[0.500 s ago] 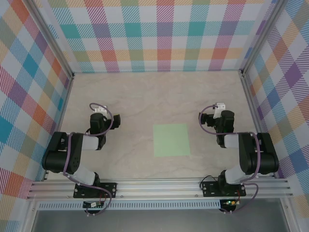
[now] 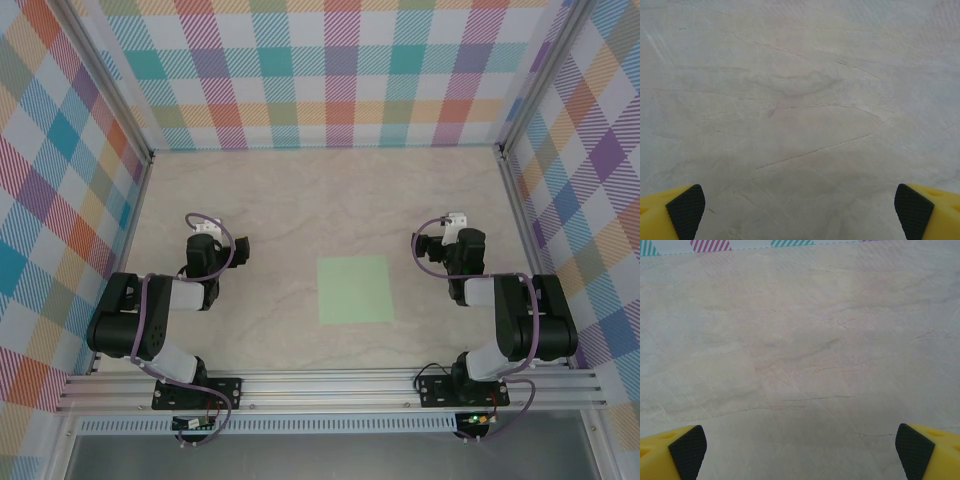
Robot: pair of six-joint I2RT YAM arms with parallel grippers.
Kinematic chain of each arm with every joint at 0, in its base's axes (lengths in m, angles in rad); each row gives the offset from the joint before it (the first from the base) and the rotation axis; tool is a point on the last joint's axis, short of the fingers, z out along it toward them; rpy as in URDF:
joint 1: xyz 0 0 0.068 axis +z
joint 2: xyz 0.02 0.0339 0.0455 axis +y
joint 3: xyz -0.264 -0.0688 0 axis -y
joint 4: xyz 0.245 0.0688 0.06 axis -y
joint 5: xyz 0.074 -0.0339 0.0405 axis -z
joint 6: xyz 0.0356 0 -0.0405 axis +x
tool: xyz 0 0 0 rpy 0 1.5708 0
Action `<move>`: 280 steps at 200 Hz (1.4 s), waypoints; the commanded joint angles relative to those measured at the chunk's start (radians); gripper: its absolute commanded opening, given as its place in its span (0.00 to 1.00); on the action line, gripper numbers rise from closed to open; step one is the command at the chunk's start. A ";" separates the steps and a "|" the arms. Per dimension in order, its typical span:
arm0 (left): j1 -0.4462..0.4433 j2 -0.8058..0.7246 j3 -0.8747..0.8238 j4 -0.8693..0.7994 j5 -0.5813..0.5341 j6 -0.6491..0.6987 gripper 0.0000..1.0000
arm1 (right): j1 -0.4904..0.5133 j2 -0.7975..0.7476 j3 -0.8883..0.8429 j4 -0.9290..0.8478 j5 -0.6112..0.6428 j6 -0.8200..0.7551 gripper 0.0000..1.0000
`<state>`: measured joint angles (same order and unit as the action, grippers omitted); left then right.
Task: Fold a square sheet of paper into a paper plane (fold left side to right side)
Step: Pick up the square sheet of paper from the center of the table.
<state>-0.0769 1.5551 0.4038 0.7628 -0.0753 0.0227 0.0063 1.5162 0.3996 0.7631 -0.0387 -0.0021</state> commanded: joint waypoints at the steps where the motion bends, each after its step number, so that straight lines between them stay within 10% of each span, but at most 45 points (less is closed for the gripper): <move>1: 0.014 0.010 0.020 0.036 0.006 0.007 1.00 | -0.006 0.010 0.020 0.030 -0.018 0.005 1.00; 79: 0.014 0.006 0.019 0.038 0.001 0.005 1.00 | -0.007 0.010 0.022 0.026 -0.013 0.008 1.00; 127: 0.019 -0.228 0.122 -0.304 -0.027 -0.045 1.00 | -0.006 0.010 0.022 0.027 -0.011 0.008 1.00; 169: -0.010 -0.415 0.187 -0.528 0.271 -0.265 1.00 | -0.006 -0.093 0.146 -0.302 0.042 0.047 1.00; 207: -0.191 -0.389 0.253 -0.704 0.487 -0.338 1.00 | 0.025 -0.221 0.291 -0.736 -0.078 0.206 1.00; 280: -0.606 -0.287 0.169 -0.603 0.495 -0.513 1.00 | 0.384 -0.177 0.338 -1.036 0.076 0.505 1.00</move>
<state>-0.6369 1.2167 0.6060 0.1146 0.3981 -0.3946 0.3233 1.2846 0.7174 -0.1440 -0.0242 0.3729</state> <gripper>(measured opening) 0.997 0.997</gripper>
